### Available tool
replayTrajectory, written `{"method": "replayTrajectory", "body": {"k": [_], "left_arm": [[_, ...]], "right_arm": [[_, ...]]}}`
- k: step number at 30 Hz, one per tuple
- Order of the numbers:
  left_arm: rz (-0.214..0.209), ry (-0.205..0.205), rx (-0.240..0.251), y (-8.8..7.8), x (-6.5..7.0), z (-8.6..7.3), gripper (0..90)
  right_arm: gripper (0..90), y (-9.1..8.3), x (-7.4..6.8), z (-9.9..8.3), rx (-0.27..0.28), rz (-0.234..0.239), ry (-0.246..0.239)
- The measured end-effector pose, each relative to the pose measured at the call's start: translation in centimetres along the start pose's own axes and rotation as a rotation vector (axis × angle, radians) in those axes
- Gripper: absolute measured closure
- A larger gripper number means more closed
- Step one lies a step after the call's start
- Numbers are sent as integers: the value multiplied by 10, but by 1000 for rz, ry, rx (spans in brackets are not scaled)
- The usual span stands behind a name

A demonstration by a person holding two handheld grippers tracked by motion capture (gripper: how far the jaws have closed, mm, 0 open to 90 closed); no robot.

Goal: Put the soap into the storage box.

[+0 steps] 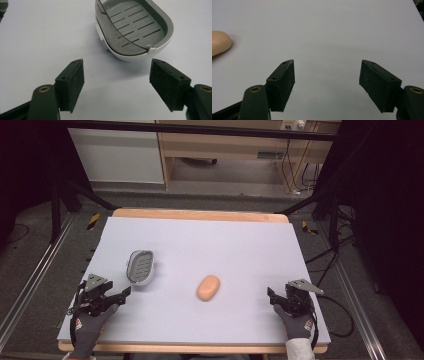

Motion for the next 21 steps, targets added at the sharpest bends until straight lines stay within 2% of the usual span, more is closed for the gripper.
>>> {"method": "replayTrajectory", "body": {"k": [5,9,14,21], "left_arm": [[4,-5,20,-5,4,4,332],[-8,-8,32,-7,8,7,358],[-15,-5,38,-8,14,10,359],[-37,-1,37,-8,21,14,351]], "right_arm": [[287,0,0,0,-5,-6,-23],[313,1,1,-1,-12,-6,-26],[350,1,0,-2,-12,-3,-42],[355,1,0,-4,1,-16,-62]]}}
Point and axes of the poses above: each handheld gripper's, and its own axes: y roughly forward along the jaws, z roughly out of its top, x roughly to its right, the point moved 4 cm from there along y, roughly forward along the jaws, and after that the axes turned 10 degrees about y, right-handed, at the moved point
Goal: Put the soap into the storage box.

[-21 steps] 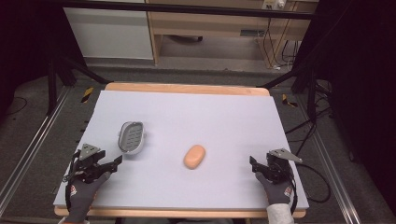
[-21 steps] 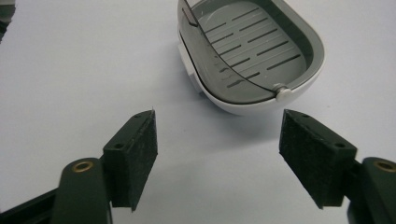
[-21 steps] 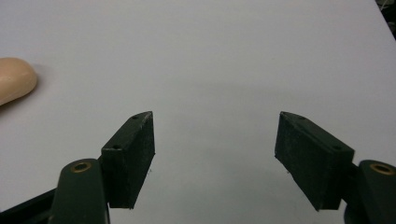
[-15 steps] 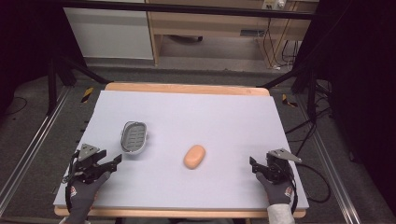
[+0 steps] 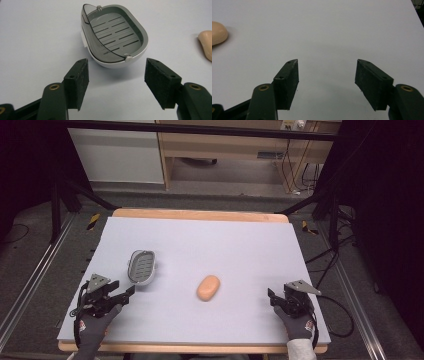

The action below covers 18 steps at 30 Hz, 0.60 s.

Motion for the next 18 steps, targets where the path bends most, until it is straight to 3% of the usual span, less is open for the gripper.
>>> {"method": "replayTrajectory", "body": {"k": [8,18], "left_arm": [[-15,7,4,0,7,8,339],[-49,46,11,2,23,25,334]], "right_arm": [[357,-1,2,0,4,4,12],[377,-2,-2,1,0,24,-2]]}}
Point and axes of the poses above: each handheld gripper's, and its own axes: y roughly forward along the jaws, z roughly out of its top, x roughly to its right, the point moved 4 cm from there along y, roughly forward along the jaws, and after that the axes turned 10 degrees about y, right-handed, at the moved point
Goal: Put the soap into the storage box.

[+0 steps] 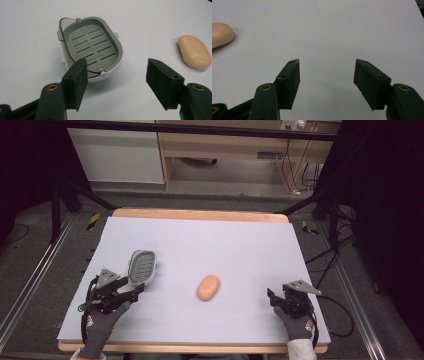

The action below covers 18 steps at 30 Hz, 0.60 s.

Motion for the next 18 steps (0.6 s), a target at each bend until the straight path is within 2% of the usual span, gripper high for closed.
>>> {"method": "replayTrajectory", "body": {"k": [8,18], "left_arm": [[-14,7,7,4,7,10,331],[-37,31,20,12,21,28,324]], "right_arm": [[379,-1,-2,0,-3,5,4],[379,-1,-2,1,3,5,-4]]}}
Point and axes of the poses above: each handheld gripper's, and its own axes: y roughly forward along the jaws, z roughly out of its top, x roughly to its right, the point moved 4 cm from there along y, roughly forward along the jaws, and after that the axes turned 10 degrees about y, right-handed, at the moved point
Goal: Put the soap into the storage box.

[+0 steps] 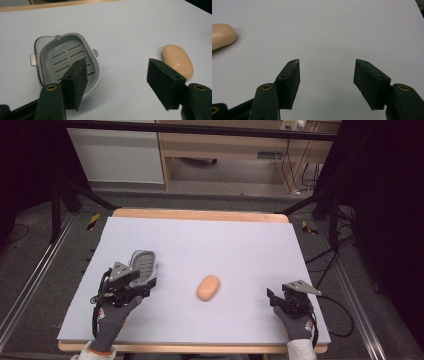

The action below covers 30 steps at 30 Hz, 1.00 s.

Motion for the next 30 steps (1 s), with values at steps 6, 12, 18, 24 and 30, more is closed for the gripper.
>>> {"method": "replayTrajectory", "body": {"k": [6,12,18,24,30], "left_arm": [[-19,18,-2,8,10,10,319],[-37,22,1,16,19,16,315],[-53,39,-6,25,29,22,310],[-63,56,-16,32,37,25,303],[-73,68,-26,40,46,29,297]], "right_arm": [[380,0,-1,0,-2,0,0],[387,-1,-2,1,2,3,5],[389,-1,-3,1,1,3,1],[390,-1,-3,1,5,-2,-10],[390,-1,-4,2,7,0,-13]]}}
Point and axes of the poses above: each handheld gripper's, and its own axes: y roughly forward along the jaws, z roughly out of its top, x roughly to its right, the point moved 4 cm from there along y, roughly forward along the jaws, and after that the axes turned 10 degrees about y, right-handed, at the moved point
